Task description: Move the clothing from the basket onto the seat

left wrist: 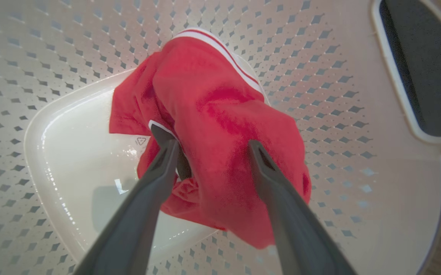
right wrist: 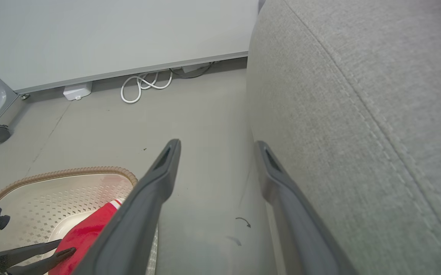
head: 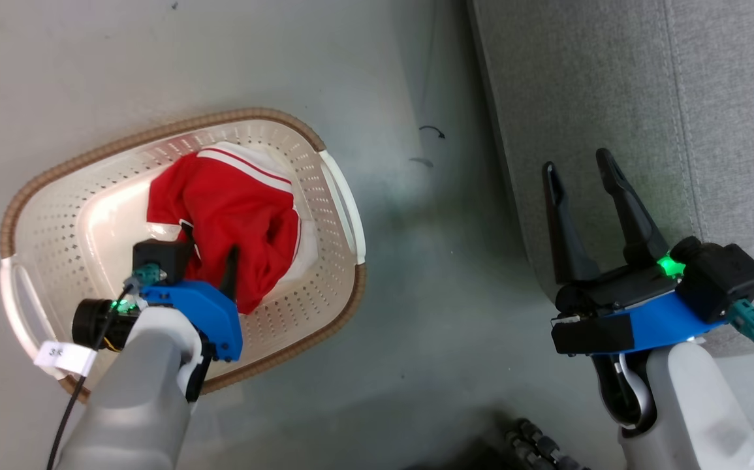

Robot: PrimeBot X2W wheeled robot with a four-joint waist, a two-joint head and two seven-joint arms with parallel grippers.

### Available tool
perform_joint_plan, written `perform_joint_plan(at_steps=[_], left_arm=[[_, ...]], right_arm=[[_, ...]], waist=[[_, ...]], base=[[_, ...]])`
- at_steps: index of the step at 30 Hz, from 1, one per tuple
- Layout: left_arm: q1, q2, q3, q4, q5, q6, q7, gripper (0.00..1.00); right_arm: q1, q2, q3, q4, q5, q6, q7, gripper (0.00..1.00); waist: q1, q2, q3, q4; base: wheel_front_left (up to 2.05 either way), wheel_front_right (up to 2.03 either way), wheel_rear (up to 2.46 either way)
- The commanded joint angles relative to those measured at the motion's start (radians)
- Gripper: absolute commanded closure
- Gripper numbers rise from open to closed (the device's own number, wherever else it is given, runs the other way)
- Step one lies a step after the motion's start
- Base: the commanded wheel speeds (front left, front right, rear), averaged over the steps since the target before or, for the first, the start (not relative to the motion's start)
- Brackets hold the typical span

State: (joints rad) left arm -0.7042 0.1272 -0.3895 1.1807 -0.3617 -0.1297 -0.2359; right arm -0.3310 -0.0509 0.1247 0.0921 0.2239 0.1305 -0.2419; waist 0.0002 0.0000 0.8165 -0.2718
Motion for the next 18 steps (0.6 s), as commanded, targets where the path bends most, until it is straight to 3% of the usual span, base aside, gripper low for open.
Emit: perform_joint_plan(at_steps=[1, 5, 16, 17, 18], left_arm=[[-0.034, 0.007, 0.008, 0.016, -0.011, 0.000, 0.006, 0.00], [-0.071, 0.014, 0.017, 0.047, -0.024, 0.015, 0.022, 0.00], [-0.129, 0.008, 0.021, 0.084, -0.068, 0.004, 0.103, 0.02], [-0.131, 0.011, 0.016, 0.087, -0.065, 0.004, 0.116, 0.63], [-0.133, 0.012, 0.011, 0.090, -0.063, 0.004, 0.126, 0.96]], right_arm=[[-0.021, 0.001, 0.006, 0.005, 0.009, 0.000, -0.009, 0.00], [-0.034, 0.001, 0.022, 0.010, 0.019, 0.000, -0.016, 0.00], [-0.052, 0.001, 0.045, 0.025, 0.043, 0.000, -0.024, 0.00], [-0.054, 0.001, 0.047, 0.026, 0.045, 0.000, -0.024, 0.00], [-0.055, 0.001, 0.048, 0.027, 0.046, 0.000, -0.024, 0.00]], waist=[[-0.0002, 0.0000, 0.027, -0.010], [-0.0002, 0.0000, 0.053, -0.019], [-0.0002, 0.0000, 0.098, -0.043], [-0.0002, 0.0000, 0.100, -0.045], [-0.0002, 0.0000, 0.102, -0.046]], base=[[0.00, 0.00, 0.00], [0.00, 0.00, 0.00], [0.00, 0.00, 0.00], [0.00, 0.00, 0.00], [0.00, 0.00, 0.00]])
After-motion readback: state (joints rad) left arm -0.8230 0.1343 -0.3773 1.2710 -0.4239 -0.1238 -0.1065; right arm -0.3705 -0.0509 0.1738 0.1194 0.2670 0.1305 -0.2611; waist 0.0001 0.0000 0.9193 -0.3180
